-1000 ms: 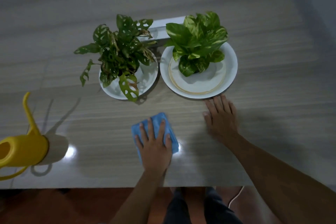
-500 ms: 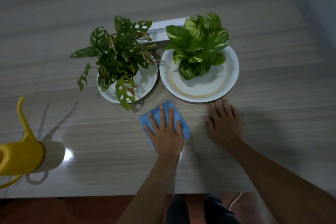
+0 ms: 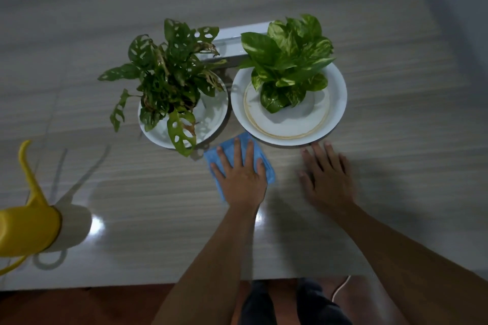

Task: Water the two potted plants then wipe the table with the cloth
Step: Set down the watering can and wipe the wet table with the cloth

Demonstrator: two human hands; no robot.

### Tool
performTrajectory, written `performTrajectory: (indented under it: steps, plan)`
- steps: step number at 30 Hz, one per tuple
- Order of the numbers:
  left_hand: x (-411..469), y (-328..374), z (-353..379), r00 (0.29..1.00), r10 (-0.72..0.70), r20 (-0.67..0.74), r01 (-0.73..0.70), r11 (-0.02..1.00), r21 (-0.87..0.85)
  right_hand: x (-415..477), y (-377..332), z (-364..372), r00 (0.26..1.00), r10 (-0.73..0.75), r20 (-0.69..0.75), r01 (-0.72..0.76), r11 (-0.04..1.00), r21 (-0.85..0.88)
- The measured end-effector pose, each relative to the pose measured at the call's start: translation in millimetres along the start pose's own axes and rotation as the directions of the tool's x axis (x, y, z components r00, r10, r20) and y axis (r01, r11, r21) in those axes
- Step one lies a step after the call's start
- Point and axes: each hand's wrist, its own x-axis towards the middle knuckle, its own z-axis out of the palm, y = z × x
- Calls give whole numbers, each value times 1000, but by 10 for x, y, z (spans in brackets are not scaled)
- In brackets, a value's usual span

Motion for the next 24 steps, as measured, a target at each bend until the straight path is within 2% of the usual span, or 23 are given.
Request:
performTrajectory:
  steps: [2,6,9,12,14,17,18,21,24]
  plan:
    - [229,-111,27,1000,19,-4,-19,999,32,6,0,6,1000,3,-6,-3,1000,1]
    - [152,-370,-27,983,-152,-100,155,988,22,-13,1,21,1000,13,-13,-13,1000,8]
    - [-66,-156,-44,969,-246,-37,246,969,-5,-2,1,13,1000,10,-10,-10,1000,10]
    - [73,57,24,957,-289,-4,288,954,-78,-8,3,28,1000,9,-14,-8,1000,7]
    - [279,110,60,966,-259,29,260,963,-69,-6,14,49,1000,15,-16,-15,1000,8]
    - [473,107,50,959,-214,183,216,976,9,-2,13,59,1000,8,-15,-8,1000,-3]
    - [467,76,37,963,-197,183,199,980,8,1,18,61,1000,6,-12,-6,1000,-1]
    - [164,-159,-79,990,-130,60,130,992,1,-5,16,54,1000,12,0,-12,1000,9]
    - [-589,-263,-239,995,-64,71,62,998,25,1,8,21,1000,12,17,-13,1000,19]
